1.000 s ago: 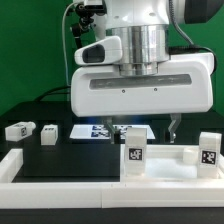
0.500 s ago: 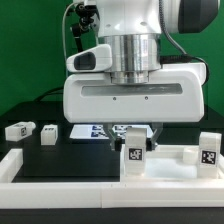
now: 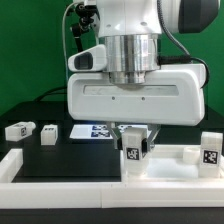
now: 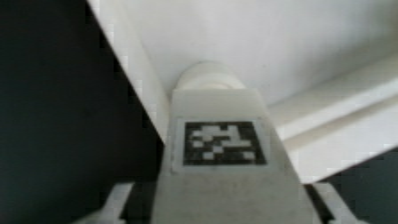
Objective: Assemble square table
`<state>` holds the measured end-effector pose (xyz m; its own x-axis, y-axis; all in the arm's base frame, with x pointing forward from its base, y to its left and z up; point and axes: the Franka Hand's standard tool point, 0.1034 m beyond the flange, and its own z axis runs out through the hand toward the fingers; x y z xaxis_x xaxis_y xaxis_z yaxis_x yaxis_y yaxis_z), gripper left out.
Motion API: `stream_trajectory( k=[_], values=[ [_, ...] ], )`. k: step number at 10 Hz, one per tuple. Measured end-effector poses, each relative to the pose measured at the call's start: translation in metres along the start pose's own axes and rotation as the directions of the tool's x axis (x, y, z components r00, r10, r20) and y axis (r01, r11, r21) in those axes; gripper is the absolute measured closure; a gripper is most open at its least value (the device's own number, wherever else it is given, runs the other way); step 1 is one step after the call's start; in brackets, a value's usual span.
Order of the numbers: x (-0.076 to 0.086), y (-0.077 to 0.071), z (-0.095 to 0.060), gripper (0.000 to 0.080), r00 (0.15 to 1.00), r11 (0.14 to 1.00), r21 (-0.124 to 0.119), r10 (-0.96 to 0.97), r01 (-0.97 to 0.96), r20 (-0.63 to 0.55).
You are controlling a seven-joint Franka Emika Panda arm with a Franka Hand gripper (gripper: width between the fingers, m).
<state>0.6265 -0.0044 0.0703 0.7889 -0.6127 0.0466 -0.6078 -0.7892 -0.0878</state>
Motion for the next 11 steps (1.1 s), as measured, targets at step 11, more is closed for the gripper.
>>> stream_trajectory(
  k=[11],
  values=[
    [-0.012, -0.012, 0.004, 0.0198, 0.869, 0.867, 0.054, 0.494, -0.495, 0.019]
  ],
)
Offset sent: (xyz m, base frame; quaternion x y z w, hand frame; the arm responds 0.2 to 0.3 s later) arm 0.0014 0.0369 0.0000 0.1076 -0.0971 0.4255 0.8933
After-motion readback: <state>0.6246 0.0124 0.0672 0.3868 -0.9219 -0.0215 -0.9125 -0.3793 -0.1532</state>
